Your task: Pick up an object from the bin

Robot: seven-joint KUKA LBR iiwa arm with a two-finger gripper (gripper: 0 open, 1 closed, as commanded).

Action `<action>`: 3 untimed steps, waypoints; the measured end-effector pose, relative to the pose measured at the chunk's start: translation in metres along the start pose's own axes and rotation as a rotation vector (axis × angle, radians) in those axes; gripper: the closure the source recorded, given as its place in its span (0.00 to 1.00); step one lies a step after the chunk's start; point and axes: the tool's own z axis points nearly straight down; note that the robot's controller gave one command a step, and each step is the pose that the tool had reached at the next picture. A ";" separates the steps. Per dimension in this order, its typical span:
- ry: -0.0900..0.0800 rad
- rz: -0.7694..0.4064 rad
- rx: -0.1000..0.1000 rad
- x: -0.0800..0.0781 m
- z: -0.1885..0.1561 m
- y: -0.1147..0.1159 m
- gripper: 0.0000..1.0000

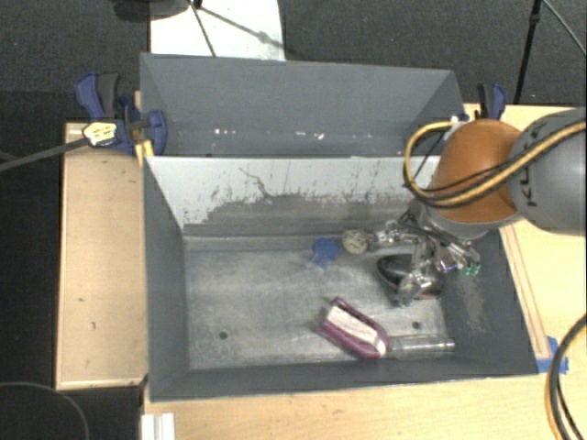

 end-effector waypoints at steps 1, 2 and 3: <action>-0.003 -0.007 -0.009 -0.002 0.000 0.006 1.00; -0.008 -0.407 0.003 0.027 -0.149 -0.035 1.00; -0.004 -0.405 -0.002 0.028 -0.145 -0.033 0.00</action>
Offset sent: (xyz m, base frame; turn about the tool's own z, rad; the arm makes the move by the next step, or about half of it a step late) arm 0.0000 0.0000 0.0000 0.0000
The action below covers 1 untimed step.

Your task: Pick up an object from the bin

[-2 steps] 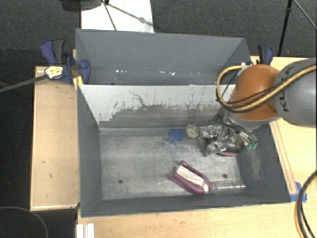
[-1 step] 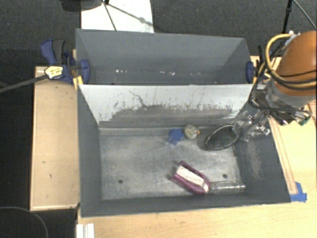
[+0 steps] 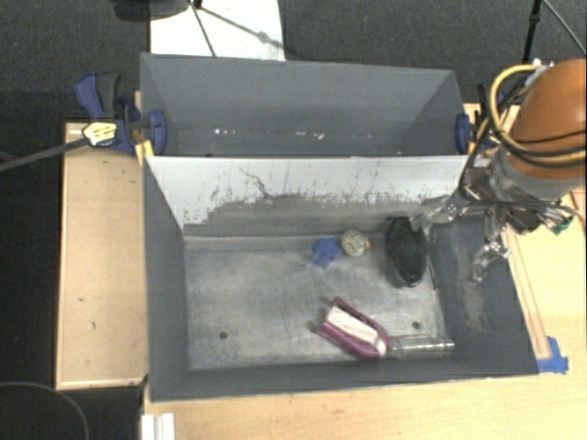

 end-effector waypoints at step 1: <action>0.004 0.132 -0.006 -0.030 0.141 -0.003 0.00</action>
Offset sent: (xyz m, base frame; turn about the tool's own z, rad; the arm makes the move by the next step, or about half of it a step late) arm 0.0261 0.0157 -0.1368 0.1325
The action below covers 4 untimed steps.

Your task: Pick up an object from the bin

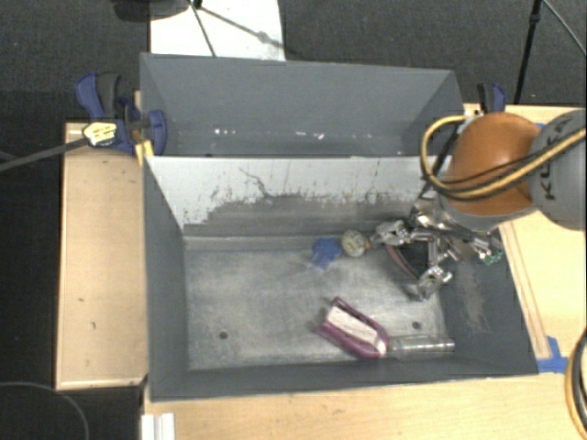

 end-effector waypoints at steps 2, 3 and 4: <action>-0.007 0.006 0.003 -0.107 0.005 0.180 0.00; -0.009 0.009 0.006 -0.105 0.003 0.176 1.00; -0.011 -0.274 0.009 -0.109 -0.154 0.202 1.00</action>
Offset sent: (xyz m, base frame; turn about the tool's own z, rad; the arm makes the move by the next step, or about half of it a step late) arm -0.0061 0.0828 -0.0004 -0.0841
